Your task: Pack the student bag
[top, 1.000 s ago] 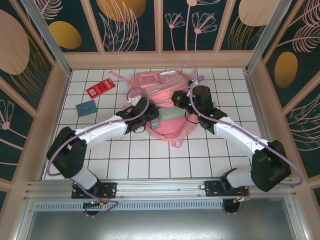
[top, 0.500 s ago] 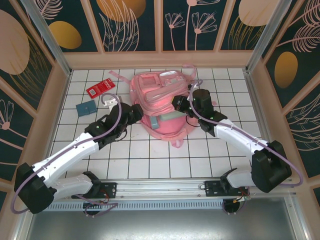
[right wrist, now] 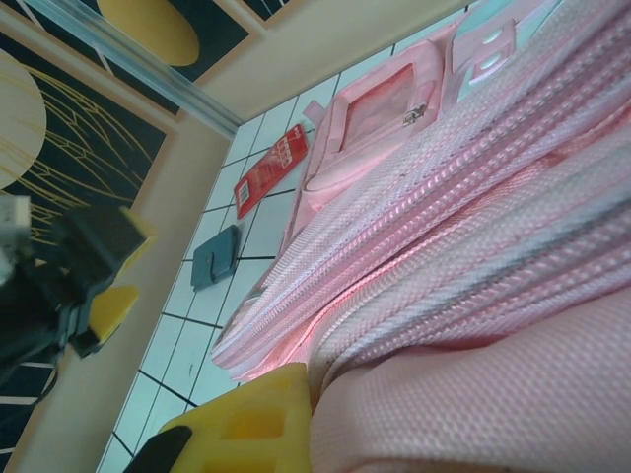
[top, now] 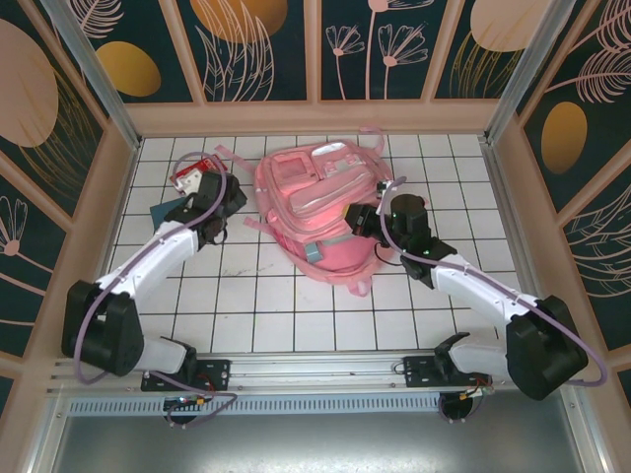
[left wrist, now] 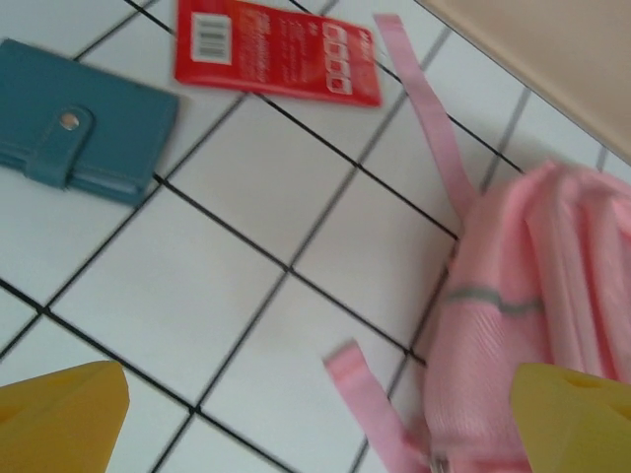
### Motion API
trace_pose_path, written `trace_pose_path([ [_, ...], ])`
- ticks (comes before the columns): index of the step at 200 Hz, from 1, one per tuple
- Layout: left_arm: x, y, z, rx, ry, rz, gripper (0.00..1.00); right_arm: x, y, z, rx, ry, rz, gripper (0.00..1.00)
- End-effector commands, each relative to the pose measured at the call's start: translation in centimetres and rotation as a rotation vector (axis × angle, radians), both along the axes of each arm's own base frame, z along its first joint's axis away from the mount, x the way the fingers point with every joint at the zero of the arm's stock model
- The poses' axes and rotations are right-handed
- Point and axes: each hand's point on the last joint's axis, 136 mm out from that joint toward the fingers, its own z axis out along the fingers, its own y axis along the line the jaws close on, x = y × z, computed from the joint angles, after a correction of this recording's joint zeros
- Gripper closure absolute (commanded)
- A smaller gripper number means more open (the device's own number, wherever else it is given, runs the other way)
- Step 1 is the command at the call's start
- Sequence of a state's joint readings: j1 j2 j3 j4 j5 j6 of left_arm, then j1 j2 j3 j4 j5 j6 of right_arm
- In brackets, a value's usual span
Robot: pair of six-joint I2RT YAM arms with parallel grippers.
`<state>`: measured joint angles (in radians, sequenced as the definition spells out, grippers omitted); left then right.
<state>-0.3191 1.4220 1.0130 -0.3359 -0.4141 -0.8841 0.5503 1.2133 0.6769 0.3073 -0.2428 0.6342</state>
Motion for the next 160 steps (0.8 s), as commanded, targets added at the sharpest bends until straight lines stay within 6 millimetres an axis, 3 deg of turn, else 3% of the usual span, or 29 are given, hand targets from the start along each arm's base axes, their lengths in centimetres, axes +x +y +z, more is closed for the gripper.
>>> trace_pose_path([
  [1,2.2,2.8,-0.6,-0.040,-0.001,0.074,0.01,-1.0,0.7,4.9,0.080,-0.180,0.068,0.98],
  [29,3.9,7.2,-2.2,-0.007,0.035,0.195,0.01,-1.2,0.5,4.8,0.079,-0.181,0.065,0.97],
  [59,6.3,10.3,-3.1,0.002,0.054,0.249,0.02,-1.4,0.5,4.9,0.082,-0.180,0.075,0.97],
  [63,6.6,10.7,-4.2,0.005,0.080,0.256,0.01,-1.4,0.6,4.9,0.084,-0.179,0.076,0.97],
  [94,8.8,14.3,-5.9,-0.036,0.103,0.319,0.02,-1.4,0.6,4.9,0.083,-0.181,0.075,0.97],
  [160,12.6,19.1,-9.0,-0.082,0.142,0.380,0.01,-1.1,0.7,4.5,0.068,-0.174,0.074,0.97],
])
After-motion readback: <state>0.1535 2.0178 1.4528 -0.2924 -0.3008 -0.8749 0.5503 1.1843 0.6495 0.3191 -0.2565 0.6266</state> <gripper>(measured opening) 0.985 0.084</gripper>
